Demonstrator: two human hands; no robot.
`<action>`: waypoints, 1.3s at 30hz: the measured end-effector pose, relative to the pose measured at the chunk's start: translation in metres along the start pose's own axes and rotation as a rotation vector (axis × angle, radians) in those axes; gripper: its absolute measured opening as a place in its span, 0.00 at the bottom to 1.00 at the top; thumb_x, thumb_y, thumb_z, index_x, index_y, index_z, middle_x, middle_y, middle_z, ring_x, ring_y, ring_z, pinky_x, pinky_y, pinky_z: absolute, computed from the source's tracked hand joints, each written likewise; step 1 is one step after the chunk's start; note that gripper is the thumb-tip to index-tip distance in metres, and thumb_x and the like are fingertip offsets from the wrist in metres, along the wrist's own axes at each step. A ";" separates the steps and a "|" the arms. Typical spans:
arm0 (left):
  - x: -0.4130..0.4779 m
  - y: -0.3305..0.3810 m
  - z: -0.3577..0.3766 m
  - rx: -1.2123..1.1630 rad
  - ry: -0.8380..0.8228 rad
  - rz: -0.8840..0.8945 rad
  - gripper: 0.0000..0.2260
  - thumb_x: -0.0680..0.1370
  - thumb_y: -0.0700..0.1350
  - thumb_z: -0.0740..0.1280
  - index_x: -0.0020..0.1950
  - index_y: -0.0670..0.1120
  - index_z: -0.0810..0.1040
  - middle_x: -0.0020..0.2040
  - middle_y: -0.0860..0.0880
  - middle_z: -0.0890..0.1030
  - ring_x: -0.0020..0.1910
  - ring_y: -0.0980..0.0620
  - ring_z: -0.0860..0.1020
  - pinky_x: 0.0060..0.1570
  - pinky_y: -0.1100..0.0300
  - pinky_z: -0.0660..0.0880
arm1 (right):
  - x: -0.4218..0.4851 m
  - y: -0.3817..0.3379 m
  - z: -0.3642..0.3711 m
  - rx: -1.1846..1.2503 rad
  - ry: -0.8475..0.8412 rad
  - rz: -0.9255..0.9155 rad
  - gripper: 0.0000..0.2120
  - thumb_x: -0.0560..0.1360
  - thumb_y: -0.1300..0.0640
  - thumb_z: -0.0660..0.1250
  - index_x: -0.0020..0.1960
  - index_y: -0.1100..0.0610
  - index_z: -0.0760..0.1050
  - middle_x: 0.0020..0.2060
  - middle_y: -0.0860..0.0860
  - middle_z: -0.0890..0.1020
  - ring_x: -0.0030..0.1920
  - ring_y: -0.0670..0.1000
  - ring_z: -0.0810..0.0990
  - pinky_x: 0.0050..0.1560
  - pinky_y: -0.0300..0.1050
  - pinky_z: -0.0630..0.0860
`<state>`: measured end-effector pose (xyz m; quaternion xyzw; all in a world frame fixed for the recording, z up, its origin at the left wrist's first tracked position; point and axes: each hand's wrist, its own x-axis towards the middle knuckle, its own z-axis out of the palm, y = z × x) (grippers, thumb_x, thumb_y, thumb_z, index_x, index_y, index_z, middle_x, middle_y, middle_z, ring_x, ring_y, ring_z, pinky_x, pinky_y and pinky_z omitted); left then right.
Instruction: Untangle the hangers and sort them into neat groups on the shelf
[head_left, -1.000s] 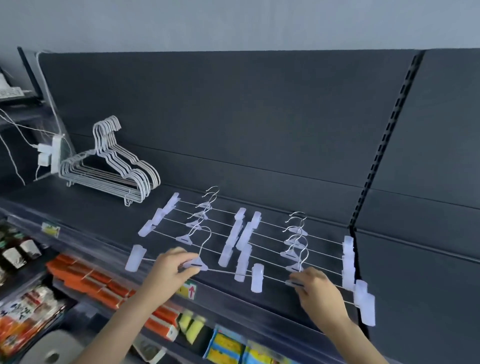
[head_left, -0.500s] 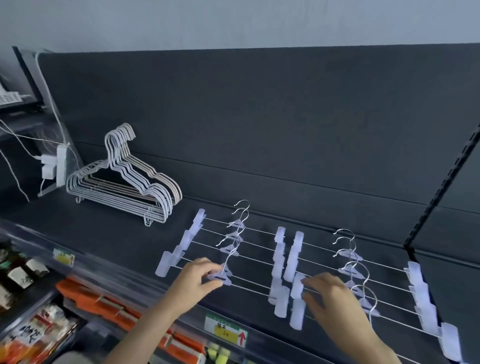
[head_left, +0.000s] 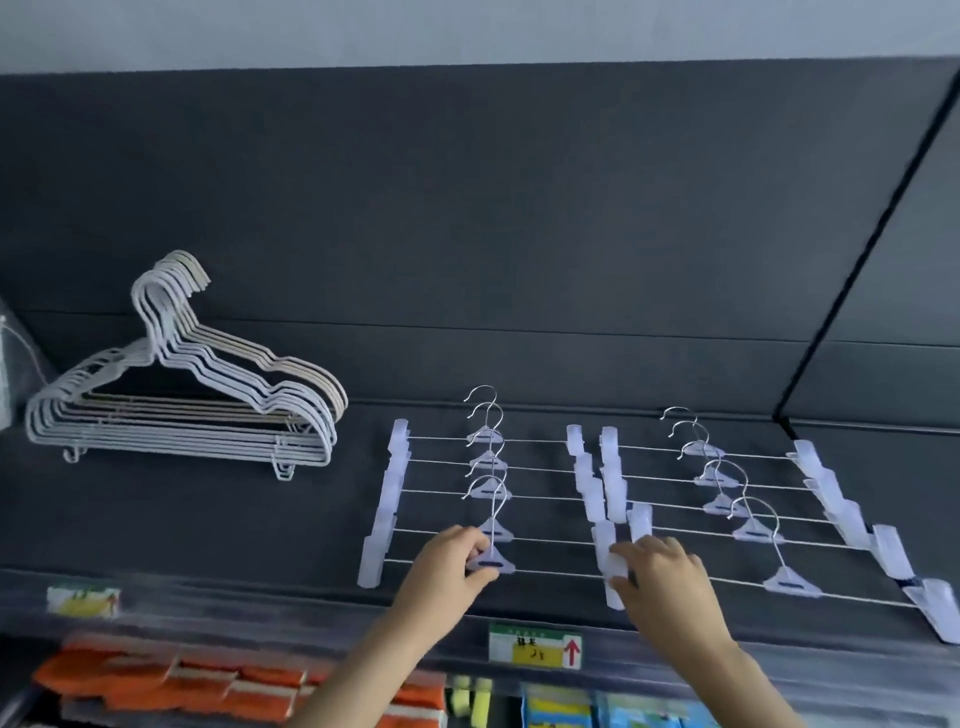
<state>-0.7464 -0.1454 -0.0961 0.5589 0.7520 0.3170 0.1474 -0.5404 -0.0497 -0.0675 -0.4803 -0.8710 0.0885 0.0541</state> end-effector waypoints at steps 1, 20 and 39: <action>0.001 -0.002 0.000 0.001 -0.009 0.004 0.10 0.75 0.46 0.67 0.55 0.45 0.76 0.46 0.55 0.73 0.44 0.59 0.73 0.41 0.75 0.67 | -0.001 -0.002 0.000 -0.017 -0.001 0.015 0.15 0.76 0.55 0.59 0.62 0.52 0.72 0.56 0.49 0.78 0.60 0.52 0.72 0.57 0.45 0.67; -0.005 0.008 -0.006 0.019 0.084 -0.005 0.12 0.74 0.46 0.67 0.56 0.47 0.78 0.49 0.53 0.77 0.51 0.56 0.75 0.54 0.62 0.73 | -0.022 0.008 -0.005 0.071 0.053 0.026 0.20 0.75 0.59 0.59 0.66 0.52 0.69 0.57 0.51 0.78 0.58 0.54 0.72 0.54 0.44 0.69; -0.032 0.059 -0.065 -0.063 0.259 -0.016 0.13 0.74 0.45 0.68 0.58 0.47 0.77 0.52 0.56 0.75 0.55 0.57 0.74 0.56 0.65 0.68 | -0.060 0.066 -0.083 0.433 0.247 0.086 0.14 0.74 0.57 0.66 0.59 0.56 0.75 0.45 0.52 0.81 0.45 0.51 0.79 0.47 0.39 0.72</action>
